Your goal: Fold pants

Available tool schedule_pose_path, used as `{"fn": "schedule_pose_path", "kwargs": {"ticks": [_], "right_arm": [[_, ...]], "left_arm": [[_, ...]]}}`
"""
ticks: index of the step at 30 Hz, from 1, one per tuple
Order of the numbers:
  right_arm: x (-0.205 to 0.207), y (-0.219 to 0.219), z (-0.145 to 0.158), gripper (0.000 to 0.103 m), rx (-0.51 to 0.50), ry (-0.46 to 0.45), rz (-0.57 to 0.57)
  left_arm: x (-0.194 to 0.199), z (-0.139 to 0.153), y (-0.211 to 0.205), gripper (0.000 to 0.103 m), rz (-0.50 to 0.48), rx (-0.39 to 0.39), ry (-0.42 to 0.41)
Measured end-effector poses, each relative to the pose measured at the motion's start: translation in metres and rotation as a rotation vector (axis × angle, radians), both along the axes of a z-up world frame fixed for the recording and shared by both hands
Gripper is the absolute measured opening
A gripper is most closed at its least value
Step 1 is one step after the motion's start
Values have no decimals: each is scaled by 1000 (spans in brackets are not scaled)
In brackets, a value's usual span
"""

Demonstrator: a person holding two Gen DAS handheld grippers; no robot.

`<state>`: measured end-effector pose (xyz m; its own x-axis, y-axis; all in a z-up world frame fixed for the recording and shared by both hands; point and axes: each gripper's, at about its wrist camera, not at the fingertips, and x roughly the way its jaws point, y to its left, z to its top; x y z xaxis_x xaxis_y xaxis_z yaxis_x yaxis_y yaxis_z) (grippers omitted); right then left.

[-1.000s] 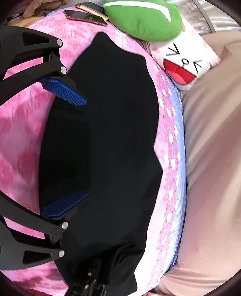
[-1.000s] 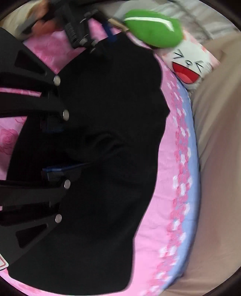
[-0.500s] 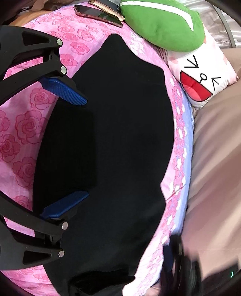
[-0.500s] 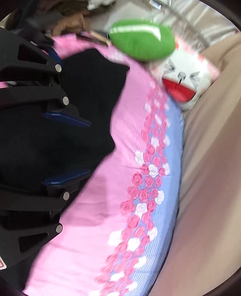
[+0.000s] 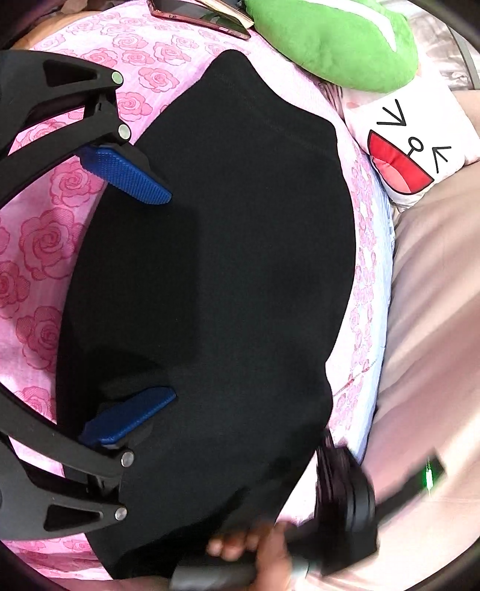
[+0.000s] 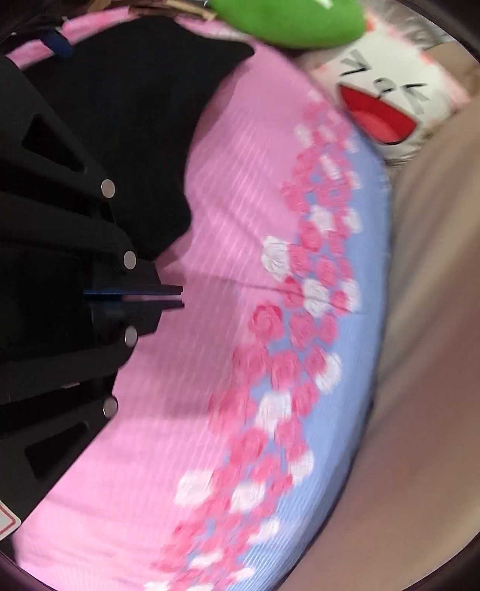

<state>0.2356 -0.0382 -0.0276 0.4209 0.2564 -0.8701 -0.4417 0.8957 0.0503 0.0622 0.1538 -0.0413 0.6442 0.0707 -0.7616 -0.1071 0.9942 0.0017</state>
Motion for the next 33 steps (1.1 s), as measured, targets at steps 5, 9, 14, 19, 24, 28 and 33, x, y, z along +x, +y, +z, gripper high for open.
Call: {"fn": "schedule_pose_path", "kwargs": {"ticks": [5,9,14,19,24,28,33], "right_arm": [[-86,-113,77,72,12,-250,-150],[-149,-241,78,74,-57,-207,-384],[-190,-329,40,74,158,-26,-520],[-194,-312,11,75,270,-9,-431],[-203,-288,20,21,254,-72,-390],[-217,-304,58,15,233,-184,-396],[-232,-351,64,14,160,-198,-442]], "left_arm": [[-4,1,1,98,12,-4,-6],[-7,2,-7,98,2,29,-16],[-24,8,-19,98,14,25,-48],[-39,14,-38,98,-1,12,-31],[-48,22,-54,98,-4,32,-25],[-51,31,-67,98,-3,79,-31],[-51,28,-76,98,-5,114,-25]]}}
